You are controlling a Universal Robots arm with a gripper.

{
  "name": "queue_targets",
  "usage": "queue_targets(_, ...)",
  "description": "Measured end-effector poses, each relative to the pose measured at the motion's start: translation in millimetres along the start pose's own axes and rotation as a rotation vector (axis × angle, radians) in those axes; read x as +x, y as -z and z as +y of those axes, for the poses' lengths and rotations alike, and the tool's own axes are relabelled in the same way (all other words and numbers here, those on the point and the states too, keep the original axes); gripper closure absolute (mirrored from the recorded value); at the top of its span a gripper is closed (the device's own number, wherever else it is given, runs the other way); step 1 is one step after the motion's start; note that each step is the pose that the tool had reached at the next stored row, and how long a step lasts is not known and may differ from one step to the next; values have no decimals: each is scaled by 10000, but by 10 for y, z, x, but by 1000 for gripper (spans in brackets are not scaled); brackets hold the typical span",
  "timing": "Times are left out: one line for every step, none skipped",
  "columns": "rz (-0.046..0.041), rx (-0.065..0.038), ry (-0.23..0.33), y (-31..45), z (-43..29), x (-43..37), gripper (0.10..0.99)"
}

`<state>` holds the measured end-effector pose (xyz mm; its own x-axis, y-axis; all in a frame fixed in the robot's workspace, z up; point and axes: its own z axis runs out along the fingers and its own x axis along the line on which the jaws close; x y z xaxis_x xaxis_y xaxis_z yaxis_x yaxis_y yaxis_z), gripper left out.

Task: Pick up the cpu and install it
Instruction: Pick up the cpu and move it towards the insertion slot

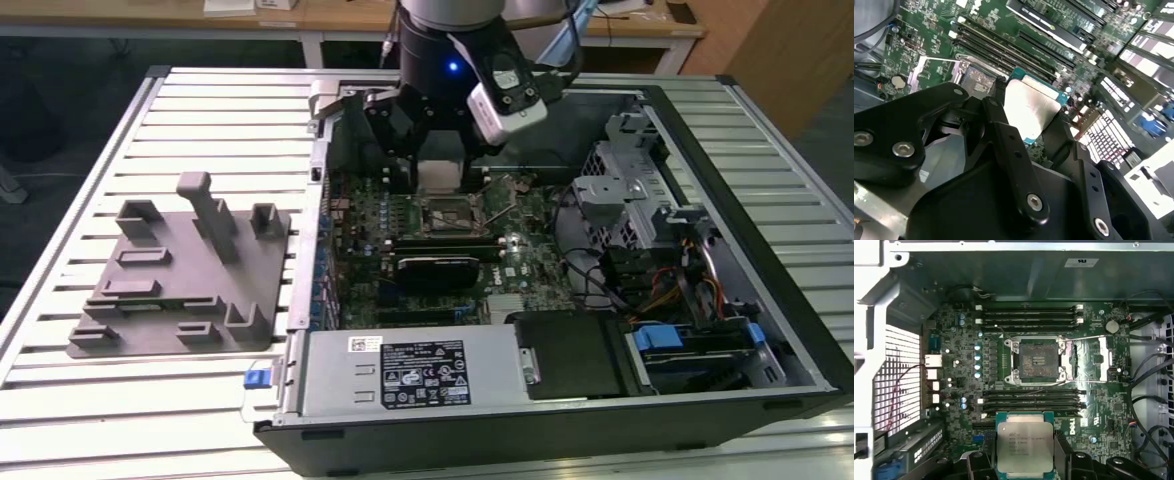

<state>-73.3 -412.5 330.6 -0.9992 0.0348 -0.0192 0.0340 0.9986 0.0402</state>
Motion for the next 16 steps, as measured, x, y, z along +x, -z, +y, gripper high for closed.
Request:
queue_targets(4,1,0,-16,1,-14,545)
queue_targets(9,3,1,-31,3,-28,545)
queue_targets(13,5,1,-46,5,-41,545)
queue_targets(17,6,0,-62,7,-53,545)
queue_targets(21,7,0,-77,9,-64,545)
queue_targets(23,8,0,-92,11,-75,545)
queue_targets(27,10,0,-108,13,-86,545)
queue_targets(30,12,0,-123,15,-96,545)
queue_targets(33,13,0,-137,17,-106,545)
queue_targets(36,16,-1,-151,19,-116,545)
queue_targets(39,18,-1,-166,21,-126,545)
queue_targets(42,19,-1,-180,23,-137,545)
queue_targets(45,19,-1,-195,24,-148,545)
queue_targets(48,20,-1,-211,26,-160,545)
queue_targets(51,22,-1,-225,28,-169,545)
queue_targets(54,24,-1,-239,30,-179,545)
